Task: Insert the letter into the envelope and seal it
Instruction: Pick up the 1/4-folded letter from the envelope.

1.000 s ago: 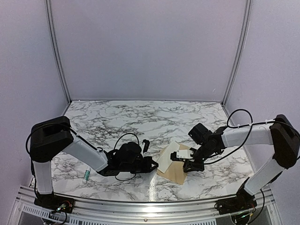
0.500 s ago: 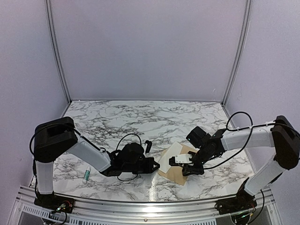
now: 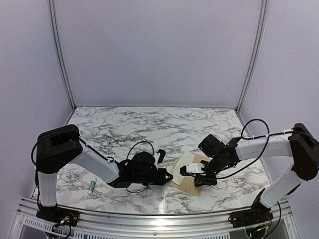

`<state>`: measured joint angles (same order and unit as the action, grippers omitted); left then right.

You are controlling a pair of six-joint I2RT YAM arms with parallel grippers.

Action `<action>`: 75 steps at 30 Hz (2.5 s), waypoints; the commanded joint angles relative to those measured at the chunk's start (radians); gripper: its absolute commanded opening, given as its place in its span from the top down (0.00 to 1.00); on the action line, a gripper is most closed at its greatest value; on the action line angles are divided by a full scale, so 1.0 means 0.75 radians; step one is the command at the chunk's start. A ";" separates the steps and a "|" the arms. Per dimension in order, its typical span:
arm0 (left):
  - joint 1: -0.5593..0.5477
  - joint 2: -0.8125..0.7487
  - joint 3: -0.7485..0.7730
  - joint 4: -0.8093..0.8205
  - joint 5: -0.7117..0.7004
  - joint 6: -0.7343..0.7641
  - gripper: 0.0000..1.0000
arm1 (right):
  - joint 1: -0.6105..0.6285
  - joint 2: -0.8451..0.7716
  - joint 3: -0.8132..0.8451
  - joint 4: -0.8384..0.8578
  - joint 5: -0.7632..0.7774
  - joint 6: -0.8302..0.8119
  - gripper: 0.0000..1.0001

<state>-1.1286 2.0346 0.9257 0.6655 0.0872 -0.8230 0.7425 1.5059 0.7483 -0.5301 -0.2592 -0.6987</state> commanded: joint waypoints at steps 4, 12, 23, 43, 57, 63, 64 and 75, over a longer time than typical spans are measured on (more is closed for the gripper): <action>-0.032 -0.061 -0.048 0.019 -0.017 0.003 1.00 | -0.034 -0.018 0.003 0.018 -0.029 0.022 0.76; -0.023 -0.111 -0.062 -0.010 -0.002 -0.002 0.82 | -0.328 -0.118 0.175 -0.100 -0.231 -0.014 0.66; 0.093 -0.196 0.085 -0.350 0.075 0.219 0.76 | -0.466 -0.135 0.158 -0.076 -0.263 0.040 0.62; 0.130 0.194 0.794 -1.055 0.251 0.378 0.63 | -0.469 -0.063 0.021 -0.071 -0.152 -0.006 0.61; 0.149 0.231 0.848 -1.076 0.220 0.375 0.58 | -0.458 0.030 0.009 -0.056 -0.192 -0.015 0.61; 0.154 0.256 0.878 -1.075 0.204 0.408 0.54 | -0.431 0.049 0.000 -0.051 -0.177 -0.009 0.61; 0.157 0.258 0.882 -1.077 0.200 0.413 0.52 | -0.429 0.051 -0.001 -0.049 -0.169 -0.009 0.61; 0.167 0.299 0.907 -1.090 0.281 0.408 0.57 | -0.405 0.068 -0.005 -0.042 -0.155 0.005 0.61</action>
<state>-1.0115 2.2173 1.5745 -0.1204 0.2348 -0.5159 0.4213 1.5284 0.7570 -0.5537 -0.3908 -0.7063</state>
